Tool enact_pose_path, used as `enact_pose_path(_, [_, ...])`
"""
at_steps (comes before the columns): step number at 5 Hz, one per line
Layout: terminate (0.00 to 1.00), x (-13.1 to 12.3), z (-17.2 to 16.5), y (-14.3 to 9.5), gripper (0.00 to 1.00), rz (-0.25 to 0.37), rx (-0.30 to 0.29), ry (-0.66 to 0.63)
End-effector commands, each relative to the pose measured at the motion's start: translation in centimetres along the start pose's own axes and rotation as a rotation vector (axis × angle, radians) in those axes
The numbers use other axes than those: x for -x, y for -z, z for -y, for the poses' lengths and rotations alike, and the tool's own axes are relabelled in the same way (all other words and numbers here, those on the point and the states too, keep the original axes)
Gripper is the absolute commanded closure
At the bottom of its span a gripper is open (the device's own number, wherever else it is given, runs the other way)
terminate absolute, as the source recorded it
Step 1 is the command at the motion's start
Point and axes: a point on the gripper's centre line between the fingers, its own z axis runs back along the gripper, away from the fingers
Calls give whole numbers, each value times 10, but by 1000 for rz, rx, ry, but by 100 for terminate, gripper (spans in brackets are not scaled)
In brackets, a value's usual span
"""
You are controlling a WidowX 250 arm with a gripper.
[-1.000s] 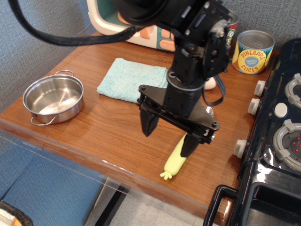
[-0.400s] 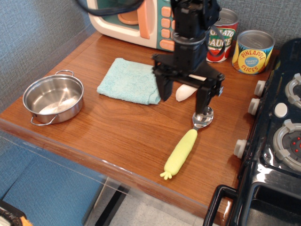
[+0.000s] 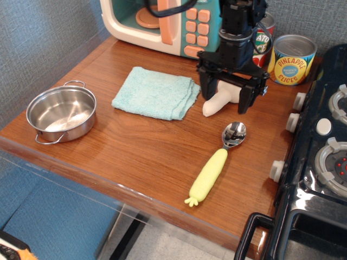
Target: PLACE THE MUSHROOM VERTICALLOY IN FRONT OF THE ONEN.
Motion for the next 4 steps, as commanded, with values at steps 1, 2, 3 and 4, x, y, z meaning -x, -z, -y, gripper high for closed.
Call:
enact_pose_path(1, [0,-23,-18,1,0,11,-23,-4])
enact_pose_path(2, [0,-23,-21,17,0,-35,-30,-13])
enact_pose_path(3, [0,-22,-20,16,100,-35,-23,-4])
enact_pose_path(4, [0,-22,-22,-7,100,13,-24,-8])
